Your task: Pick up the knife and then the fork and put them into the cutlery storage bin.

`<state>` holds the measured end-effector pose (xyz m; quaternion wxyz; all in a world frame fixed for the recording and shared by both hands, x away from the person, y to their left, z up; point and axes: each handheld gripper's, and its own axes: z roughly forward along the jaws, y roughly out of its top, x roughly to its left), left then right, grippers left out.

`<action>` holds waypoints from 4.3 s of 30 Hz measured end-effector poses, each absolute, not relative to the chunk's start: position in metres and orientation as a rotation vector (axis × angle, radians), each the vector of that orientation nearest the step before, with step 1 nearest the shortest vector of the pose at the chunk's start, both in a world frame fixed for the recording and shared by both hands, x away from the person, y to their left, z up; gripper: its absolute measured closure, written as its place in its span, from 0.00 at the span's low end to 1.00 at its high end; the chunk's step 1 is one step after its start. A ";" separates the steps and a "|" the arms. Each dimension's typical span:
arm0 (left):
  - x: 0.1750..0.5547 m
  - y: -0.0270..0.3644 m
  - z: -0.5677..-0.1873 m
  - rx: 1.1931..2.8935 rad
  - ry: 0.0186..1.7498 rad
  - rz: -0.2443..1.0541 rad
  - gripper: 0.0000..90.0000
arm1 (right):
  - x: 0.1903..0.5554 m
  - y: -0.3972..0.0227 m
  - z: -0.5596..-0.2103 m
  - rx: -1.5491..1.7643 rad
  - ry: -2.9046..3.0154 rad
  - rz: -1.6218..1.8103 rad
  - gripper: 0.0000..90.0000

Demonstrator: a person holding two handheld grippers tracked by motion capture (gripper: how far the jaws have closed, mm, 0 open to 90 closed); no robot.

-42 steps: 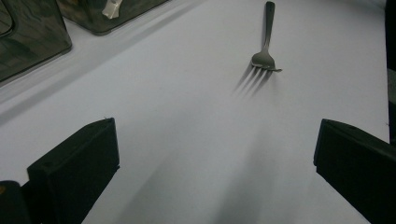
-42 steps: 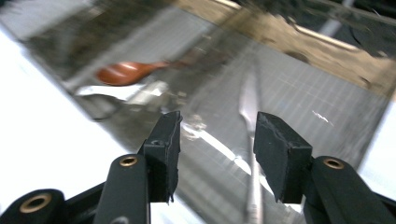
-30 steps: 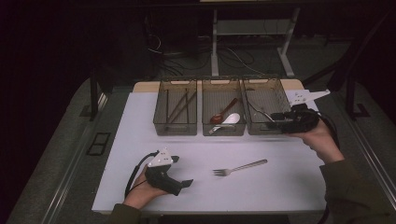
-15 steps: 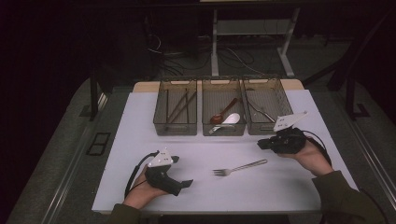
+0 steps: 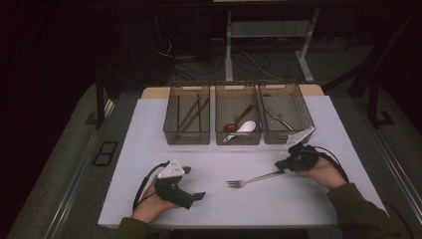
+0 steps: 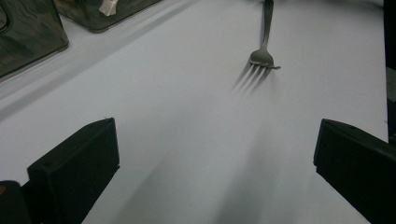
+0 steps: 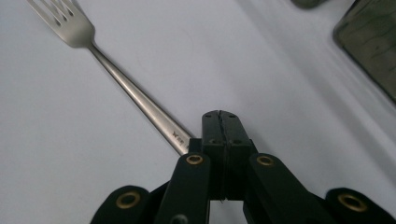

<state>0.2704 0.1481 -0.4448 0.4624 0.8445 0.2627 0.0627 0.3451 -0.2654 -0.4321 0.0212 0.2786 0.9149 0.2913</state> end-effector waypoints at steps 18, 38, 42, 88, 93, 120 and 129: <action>0.270 0.148 -0.445 2.082 0.642 0.153 0.00 | 0.343 -0.269 -0.436 0.881 2.845 0.866 0.99; 0.270 0.147 -0.445 2.082 0.636 0.153 0.00 | 0.309 -0.266 -0.422 0.729 2.924 0.841 0.94; 0.270 0.146 -0.445 2.080 0.638 0.149 0.00 | 0.310 -0.253 -0.409 0.674 2.938 0.812 0.88; 0.272 0.146 -0.445 2.078 0.639 0.147 0.00 | 0.329 -0.165 -0.408 0.294 3.108 0.420 0.93; 0.273 0.146 -0.444 2.077 0.641 0.153 0.00 | 0.335 -0.181 -0.399 0.389 3.058 0.572 0.94; 0.271 0.146 -0.443 2.068 0.634 0.156 0.00 | 0.371 -0.278 -0.349 0.977 2.458 1.272 0.94; 0.271 0.146 -0.444 2.066 0.632 0.153 0.00 | 0.390 -0.306 -0.338 1.076 2.263 1.341 0.94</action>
